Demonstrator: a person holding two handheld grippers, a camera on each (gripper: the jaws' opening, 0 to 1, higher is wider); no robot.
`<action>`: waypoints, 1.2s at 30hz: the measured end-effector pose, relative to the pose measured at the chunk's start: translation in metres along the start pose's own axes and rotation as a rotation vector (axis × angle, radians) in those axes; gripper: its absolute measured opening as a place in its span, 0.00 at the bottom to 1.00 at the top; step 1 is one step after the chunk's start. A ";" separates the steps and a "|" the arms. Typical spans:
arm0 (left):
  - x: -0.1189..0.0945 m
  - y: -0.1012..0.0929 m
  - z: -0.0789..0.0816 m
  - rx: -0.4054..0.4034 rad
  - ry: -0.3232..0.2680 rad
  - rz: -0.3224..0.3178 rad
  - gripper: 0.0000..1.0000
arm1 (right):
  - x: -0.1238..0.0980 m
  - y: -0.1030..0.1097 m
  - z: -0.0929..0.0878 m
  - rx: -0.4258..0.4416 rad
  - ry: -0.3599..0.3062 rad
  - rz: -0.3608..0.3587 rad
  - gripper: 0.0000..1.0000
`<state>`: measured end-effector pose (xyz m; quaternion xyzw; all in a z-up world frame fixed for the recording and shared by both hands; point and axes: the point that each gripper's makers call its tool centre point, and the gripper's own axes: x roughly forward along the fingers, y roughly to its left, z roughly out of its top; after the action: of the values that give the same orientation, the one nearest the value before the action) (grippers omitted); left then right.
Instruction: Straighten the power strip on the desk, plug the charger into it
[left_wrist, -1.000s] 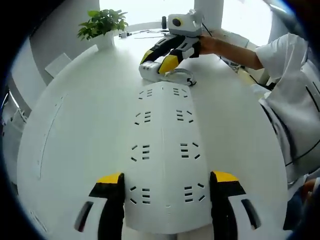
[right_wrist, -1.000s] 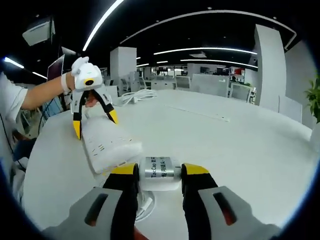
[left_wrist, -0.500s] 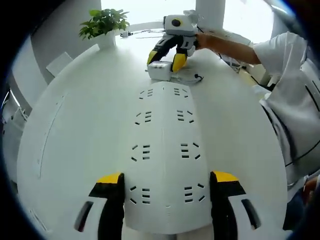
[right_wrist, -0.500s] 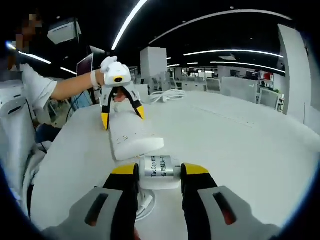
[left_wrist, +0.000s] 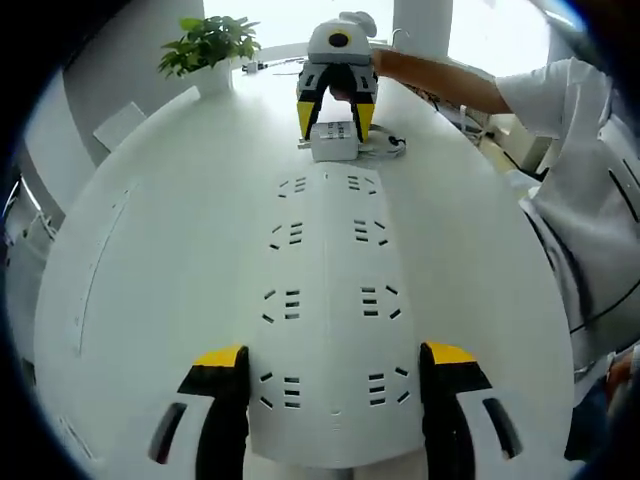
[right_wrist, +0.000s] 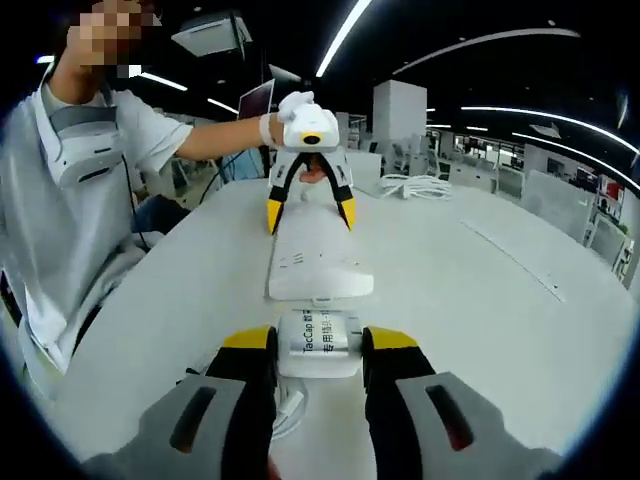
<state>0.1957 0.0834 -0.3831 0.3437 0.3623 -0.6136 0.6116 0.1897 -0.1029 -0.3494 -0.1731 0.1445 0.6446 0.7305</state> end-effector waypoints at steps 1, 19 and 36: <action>0.000 0.000 0.000 0.000 0.000 0.000 0.70 | 0.000 0.000 0.000 0.011 0.009 -0.018 0.34; 0.000 -0.002 0.000 -0.011 -0.010 0.007 0.70 | -0.035 -0.001 -0.002 0.485 -0.074 -1.142 0.53; 0.000 -0.005 0.000 -0.017 -0.027 0.010 0.70 | -0.008 -0.020 -0.012 0.514 0.016 -1.241 0.30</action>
<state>0.1904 0.0834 -0.3830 0.3319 0.3576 -0.6118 0.6226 0.2084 -0.1172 -0.3555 -0.0495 0.1726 0.0489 0.9825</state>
